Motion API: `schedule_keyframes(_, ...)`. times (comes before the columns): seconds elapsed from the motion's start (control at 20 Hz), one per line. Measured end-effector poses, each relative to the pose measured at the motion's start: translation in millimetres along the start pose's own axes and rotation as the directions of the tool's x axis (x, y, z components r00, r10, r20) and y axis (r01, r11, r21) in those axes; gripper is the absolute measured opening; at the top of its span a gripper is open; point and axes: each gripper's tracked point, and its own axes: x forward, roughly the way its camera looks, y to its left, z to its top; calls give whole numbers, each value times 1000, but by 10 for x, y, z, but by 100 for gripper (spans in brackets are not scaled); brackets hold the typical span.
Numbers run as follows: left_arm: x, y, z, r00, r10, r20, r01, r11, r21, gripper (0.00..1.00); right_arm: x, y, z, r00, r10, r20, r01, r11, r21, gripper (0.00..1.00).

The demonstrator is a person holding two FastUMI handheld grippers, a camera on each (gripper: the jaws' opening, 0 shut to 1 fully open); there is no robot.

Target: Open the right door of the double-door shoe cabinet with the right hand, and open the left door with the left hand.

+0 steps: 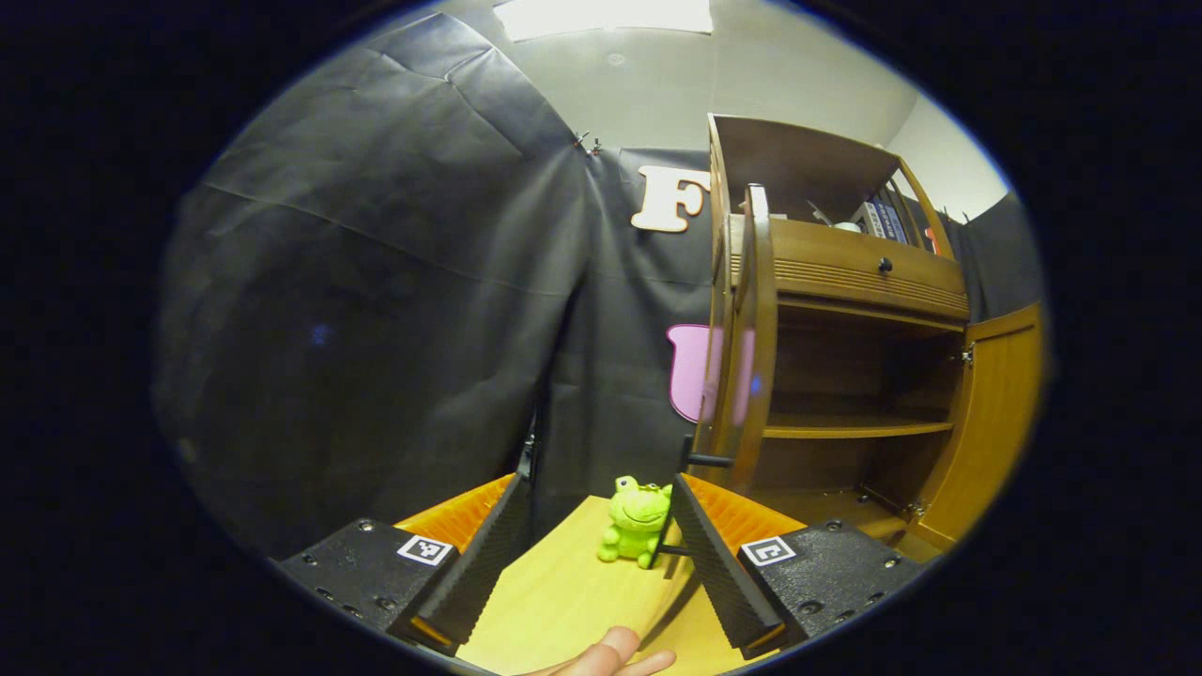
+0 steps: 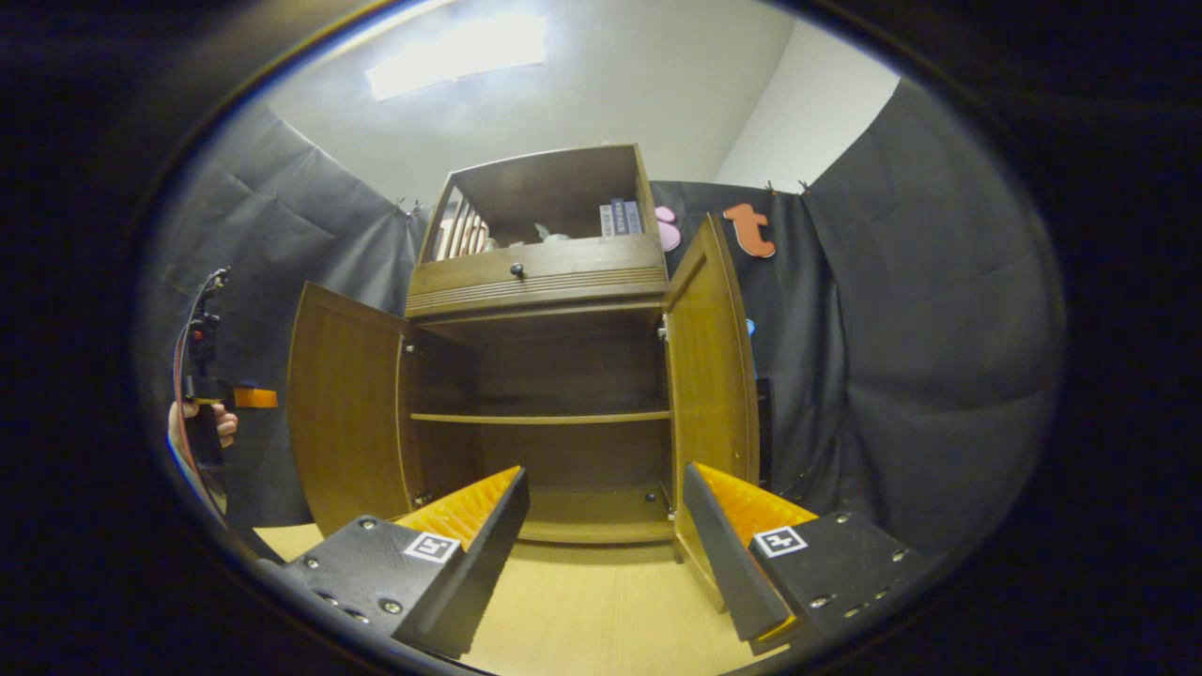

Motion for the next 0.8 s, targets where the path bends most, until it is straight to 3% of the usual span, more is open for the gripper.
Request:
schedule_keyframes(0.15, -41, -224, 58, 999, -28, 16, 28, 1000, 6, 92, 3, 14, -10, 1000, 6, -4, -6, 1000, 2, 100)
schedule_keyframes(0.45, -168, -637, 234, 996, -58, 70, 56, 998, 22, 92, -25, -1, 48, 1000, 3, 8, -3, 1000, 0, 98)
schedule_keyframes(0.6, -224, -851, 179, 992, -103, 70, 101, 994, 33, 96, -55, -27, 79, 1000, 0, 17, 0, 1000, 10, 98)
schedule_keyframes(0.8, -246, -1257, 69, 987, -151, 61, 148, 988, 51, 92, -44, -27, 53, 1000, 4, 10, -4, 1000, 5, 98)
